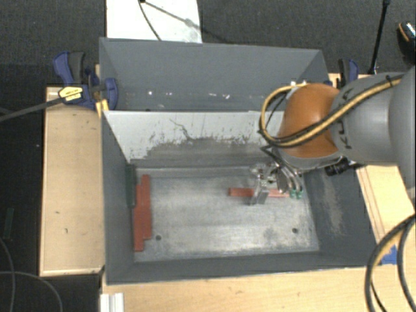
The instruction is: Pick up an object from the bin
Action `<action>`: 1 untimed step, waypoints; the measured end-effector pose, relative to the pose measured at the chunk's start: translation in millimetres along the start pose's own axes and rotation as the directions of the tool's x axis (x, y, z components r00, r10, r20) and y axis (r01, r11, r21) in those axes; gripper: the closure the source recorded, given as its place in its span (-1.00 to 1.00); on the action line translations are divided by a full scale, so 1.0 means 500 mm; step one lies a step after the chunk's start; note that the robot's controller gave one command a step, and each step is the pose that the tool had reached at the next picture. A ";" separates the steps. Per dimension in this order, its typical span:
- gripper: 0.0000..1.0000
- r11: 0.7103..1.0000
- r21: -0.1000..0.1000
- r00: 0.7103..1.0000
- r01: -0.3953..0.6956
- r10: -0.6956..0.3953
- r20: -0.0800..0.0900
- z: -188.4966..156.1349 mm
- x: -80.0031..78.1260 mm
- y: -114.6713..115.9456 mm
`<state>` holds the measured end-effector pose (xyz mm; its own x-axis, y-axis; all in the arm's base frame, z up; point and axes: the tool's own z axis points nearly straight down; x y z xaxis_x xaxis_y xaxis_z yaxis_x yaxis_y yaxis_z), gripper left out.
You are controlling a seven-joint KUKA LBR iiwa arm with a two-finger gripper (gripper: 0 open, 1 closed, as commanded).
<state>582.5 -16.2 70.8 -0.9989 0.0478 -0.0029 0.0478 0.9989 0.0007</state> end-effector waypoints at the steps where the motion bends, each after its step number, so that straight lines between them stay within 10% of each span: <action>1: 1.00 1.000 0.001 1.000 -0.006 0.006 0.008 -0.296 0.008 -0.076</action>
Offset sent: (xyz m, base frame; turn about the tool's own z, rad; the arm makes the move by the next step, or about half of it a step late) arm -0.0083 -0.0364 0.1420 0.0024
